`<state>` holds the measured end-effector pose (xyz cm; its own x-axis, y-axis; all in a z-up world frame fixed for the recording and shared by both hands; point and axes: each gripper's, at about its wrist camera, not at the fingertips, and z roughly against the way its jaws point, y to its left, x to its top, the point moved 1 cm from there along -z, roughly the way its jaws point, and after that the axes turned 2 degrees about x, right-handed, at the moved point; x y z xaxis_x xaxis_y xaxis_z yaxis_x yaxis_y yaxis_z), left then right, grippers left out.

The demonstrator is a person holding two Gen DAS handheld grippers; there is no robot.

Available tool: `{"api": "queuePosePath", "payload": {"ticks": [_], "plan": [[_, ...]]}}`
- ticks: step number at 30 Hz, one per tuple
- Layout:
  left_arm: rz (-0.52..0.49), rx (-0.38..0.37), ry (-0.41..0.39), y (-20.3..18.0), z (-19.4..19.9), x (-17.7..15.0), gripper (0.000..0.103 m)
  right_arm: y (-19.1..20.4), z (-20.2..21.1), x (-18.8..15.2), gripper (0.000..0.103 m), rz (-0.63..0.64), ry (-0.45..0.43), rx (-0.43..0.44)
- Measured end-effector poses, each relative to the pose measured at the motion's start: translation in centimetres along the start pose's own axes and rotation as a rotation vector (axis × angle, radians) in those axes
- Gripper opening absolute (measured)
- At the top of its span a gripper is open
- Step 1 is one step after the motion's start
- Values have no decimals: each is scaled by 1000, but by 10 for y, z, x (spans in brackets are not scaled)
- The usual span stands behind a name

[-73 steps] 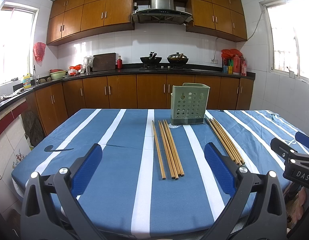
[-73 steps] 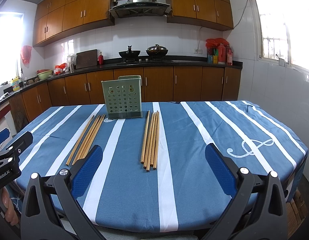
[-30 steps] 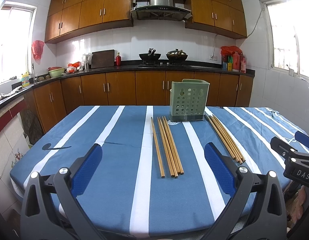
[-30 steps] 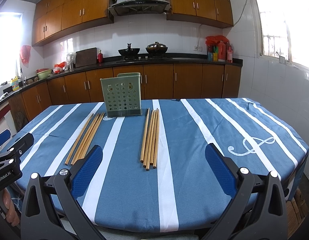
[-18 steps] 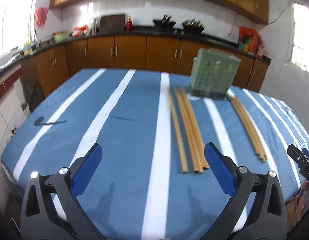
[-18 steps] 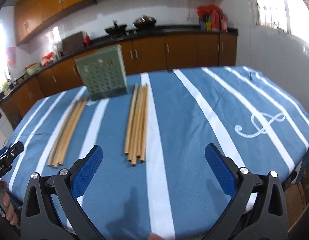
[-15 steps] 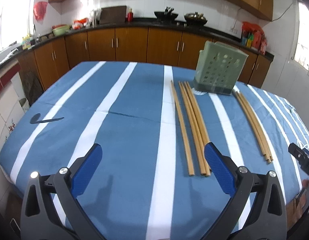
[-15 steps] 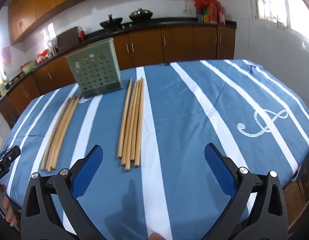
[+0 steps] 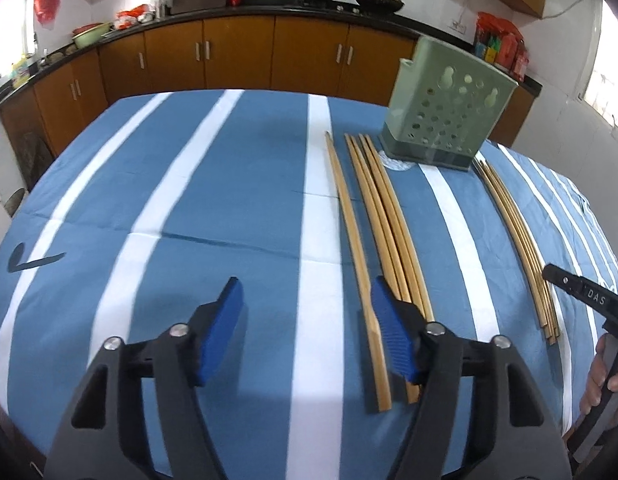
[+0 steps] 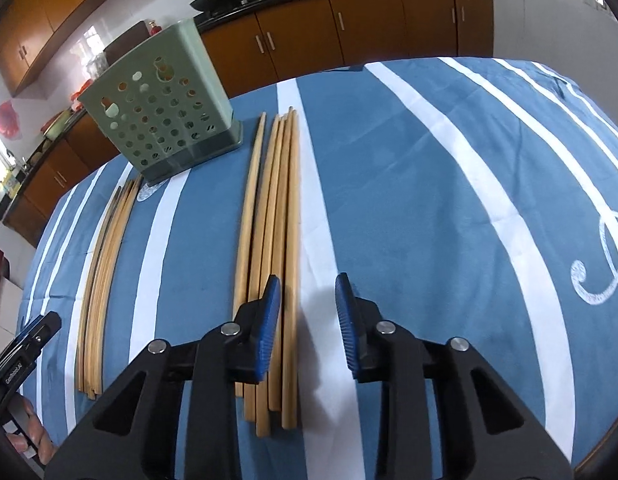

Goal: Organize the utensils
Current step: 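Lower the right tool and close on a wooden chopstick while the left tool grasps another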

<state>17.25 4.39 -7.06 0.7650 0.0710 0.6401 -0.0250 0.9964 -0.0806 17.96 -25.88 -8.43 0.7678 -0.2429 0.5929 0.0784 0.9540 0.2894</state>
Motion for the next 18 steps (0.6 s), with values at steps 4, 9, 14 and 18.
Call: {"api": "queuePosePath", "payload": {"ticks": [4,9,14,18], "plan": [[-17,-29,39,-7,-12,3,43,1,-2,3,18,24,-6,-6],[-20,-54,57,-11,-20,6,36,7,-4,4,16,53,-6,-18],[-30,-79,67,-14,-21,8,30,9,-6,2,16,66,-6,-35],[-66,-77,74,-22,-23,9,20,11,-7,1,16,86,-10,-48]]}}
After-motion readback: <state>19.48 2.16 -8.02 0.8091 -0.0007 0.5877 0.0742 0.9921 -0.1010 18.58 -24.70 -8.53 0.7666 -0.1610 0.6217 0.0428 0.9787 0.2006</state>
